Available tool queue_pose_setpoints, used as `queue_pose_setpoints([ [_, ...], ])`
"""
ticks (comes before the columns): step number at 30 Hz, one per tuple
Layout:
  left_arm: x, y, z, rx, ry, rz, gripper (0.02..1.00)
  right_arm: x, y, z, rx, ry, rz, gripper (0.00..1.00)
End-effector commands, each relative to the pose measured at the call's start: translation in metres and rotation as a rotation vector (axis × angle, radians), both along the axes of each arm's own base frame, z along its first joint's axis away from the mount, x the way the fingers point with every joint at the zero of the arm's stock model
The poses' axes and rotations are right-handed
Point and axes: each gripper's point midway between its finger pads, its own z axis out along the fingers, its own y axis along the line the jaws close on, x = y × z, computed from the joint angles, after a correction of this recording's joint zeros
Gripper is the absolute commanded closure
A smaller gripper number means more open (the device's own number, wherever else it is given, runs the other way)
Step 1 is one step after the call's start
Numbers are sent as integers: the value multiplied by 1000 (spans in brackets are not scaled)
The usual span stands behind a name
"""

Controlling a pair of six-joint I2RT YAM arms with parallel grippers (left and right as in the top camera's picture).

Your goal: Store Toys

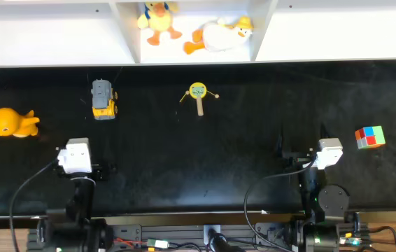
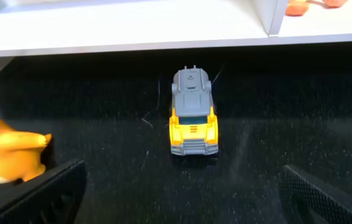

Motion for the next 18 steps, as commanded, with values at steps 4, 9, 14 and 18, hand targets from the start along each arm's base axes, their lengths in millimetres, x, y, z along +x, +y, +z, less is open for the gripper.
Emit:
queue_pose_setpoints([
  [4, 3, 2, 36, -20, 5, 18, 20, 0, 2, -3, 4, 1, 7, 5],
  [9, 1, 9, 41, -21, 27, 50, 20, 0, 2, -3, 4, 1, 7, 7],
  [14, -7, 27, 33, -26, 67, 132, 20, 0, 2, -3, 4, 1, 7, 7],
  [18, -11, 37, 30, -33, 83, 175, 20, 0, 2, -3, 4, 1, 7, 5],
])
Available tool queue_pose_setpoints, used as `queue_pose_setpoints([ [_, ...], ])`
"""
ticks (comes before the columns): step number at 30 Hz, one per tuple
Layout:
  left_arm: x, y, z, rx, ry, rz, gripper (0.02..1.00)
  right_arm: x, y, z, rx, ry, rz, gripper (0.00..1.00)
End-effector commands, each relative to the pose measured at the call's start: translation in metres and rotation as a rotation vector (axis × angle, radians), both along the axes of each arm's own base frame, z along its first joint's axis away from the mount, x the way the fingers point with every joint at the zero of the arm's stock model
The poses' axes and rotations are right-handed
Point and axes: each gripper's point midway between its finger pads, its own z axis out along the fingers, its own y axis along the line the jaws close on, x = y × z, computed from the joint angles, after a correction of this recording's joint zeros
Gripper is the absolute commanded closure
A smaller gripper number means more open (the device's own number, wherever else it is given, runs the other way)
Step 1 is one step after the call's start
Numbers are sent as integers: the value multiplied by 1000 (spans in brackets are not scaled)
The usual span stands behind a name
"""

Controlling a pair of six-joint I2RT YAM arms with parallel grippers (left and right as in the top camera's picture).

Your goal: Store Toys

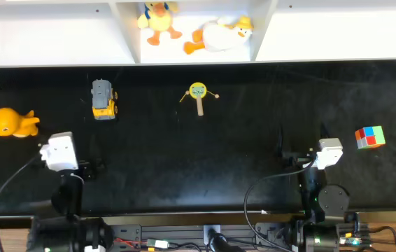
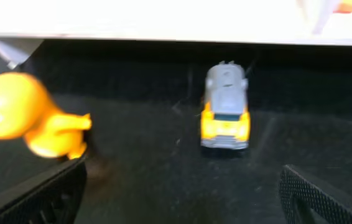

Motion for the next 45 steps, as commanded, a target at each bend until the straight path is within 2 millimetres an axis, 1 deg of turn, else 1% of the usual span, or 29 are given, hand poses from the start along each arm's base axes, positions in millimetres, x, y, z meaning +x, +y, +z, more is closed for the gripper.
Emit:
queue_pose_setpoints([
  [1, -3, 10, 10, -17, -18, 50, 20, 0, 2, -3, 4, 0, 7, 5],
  [8, -1, 16, 10, -73, 10, 57, 20, 0, 2, -3, 4, 0, 7, 5],
  [11, -1, 23, 9, -96, 53, 86, 20, 0, 2, -3, 4, 0, 7, 5],
  [16, 4, 32, 9, -63, 113, 91, 20, 0, 2, -3, 4, 0, 7, 5],
  [22, 2, 53, 11, -83, 145, 172, 20, 0, 2, -3, 4, 0, 7, 5],
  [29, -11, 75, 13, -106, 164, 275, 20, 0, 2, -3, 4, 0, 7, 7],
  [32, -14, 76, 15, -88, 194, 257, 20, 0, 2, -3, 4, 0, 7, 5],
  [37, -19, 77, 21, 15, 267, 196, 20, 0, 2, -3, 4, 0, 7, 5],
  [40, -16, 81, 23, 52, 280, 186, 20, 0, 2, -3, 4, 0, 7, 5],
  [45, -10, 91, 24, 54, 270, 206, 20, 0, 2, -3, 4, 0, 7, 5],
])
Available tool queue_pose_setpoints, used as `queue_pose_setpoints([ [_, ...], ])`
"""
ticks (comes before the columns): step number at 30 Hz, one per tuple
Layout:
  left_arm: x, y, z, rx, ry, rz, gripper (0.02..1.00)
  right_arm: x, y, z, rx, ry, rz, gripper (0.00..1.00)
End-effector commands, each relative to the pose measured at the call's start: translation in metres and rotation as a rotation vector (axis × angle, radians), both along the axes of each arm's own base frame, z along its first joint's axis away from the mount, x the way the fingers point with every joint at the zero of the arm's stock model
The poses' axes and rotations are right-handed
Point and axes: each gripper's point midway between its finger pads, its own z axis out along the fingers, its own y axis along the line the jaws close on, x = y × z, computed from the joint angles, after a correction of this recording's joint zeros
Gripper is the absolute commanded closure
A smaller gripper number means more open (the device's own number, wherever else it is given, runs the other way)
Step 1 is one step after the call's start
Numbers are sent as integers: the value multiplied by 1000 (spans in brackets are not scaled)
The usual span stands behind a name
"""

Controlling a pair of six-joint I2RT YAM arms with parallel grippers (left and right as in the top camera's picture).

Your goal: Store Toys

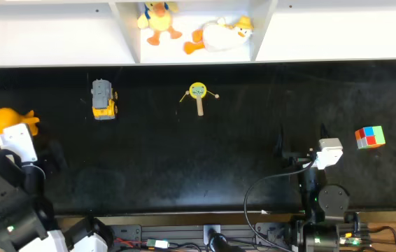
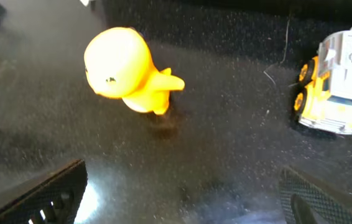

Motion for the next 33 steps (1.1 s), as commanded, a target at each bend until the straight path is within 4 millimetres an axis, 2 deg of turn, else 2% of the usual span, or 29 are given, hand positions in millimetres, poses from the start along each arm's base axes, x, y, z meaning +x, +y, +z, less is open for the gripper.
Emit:
queue_pose_setpoints([
  [1, 5, 10, 10, 42, -5, -7, 20, 0, 2, -3, 4, 0, 7, 5],
  [15, 22, 42, 5, -30, 11, 34, 20, 0, 2, -3, 4, 0, 7, 7],
  [24, 33, 66, 9, 3, 68, 11, 20, 0, 2, -3, 4, 0, 7, 5],
  [33, 30, 78, -8, -10, 99, -111, 20, 0, 2, -3, 4, 0, 7, 5],
])
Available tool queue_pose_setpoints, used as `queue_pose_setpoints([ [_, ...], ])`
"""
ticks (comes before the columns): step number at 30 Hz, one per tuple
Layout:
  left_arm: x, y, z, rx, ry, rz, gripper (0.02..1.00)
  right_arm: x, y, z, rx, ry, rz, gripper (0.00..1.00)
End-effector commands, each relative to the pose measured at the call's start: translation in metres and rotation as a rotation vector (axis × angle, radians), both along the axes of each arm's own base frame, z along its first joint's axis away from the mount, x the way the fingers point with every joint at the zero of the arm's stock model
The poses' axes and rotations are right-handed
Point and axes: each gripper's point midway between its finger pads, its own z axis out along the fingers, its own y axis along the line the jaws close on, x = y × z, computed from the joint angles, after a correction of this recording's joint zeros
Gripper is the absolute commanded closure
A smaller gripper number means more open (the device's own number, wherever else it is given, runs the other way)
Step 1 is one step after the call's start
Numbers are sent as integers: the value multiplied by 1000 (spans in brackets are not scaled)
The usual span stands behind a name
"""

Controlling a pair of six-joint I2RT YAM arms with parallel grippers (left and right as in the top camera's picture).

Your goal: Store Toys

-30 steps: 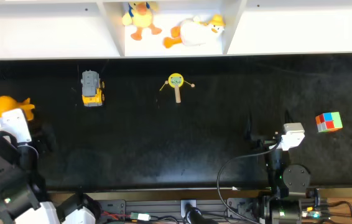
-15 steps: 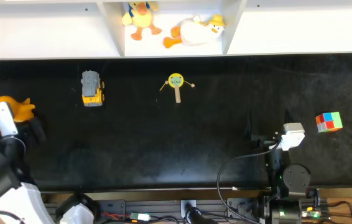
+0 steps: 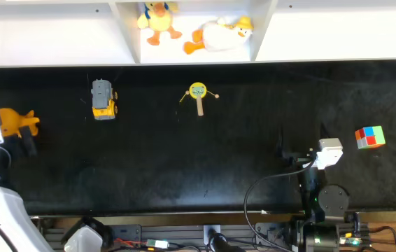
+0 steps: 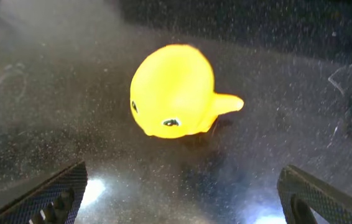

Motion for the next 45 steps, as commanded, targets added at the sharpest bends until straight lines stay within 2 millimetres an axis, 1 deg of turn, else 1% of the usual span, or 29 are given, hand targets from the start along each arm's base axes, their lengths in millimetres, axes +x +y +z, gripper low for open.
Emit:
queue_pose_setpoints([
  [1, 3, 5, 4, 13, -25, -117, 20, 0, 2, -3, 4, 0, 8, 5],
  [4, 0, 10, -1, 4, -29, -154, 20, 0, 2, -3, 4, 0, 8, 5],
  [8, -2, 23, -7, -3, -40, -135, 20, 0, 2, -3, 4, 0, 8, 5],
  [13, 5, 30, -9, 10, -66, -185, 20, 0, 2, -3, 4, 0, 8, 5],
  [16, 9, 29, -13, -7, -76, -197, 20, 0, 2, -3, 4, 0, 8, 1],
  [29, 12, 35, -25, -27, -63, -195, 20, 0, 2, -3, 4, 0, 8, 7],
  [33, 17, 42, -29, -16, -70, -196, 18, 0, 2, -3, 4, 0, 8, 7],
  [35, 19, 43, -30, -15, -71, -198, 36, 0, 2, -3, 4, 0, 8, 9],
  [37, 20, 44, -31, -12, -72, -202, 53, 0, 2, -3, 4, 0, 8, 5],
  [45, 34, 46, -27, 29, -95, -229, 29, 0, 2, -3, 4, 0, 8, 5],
])
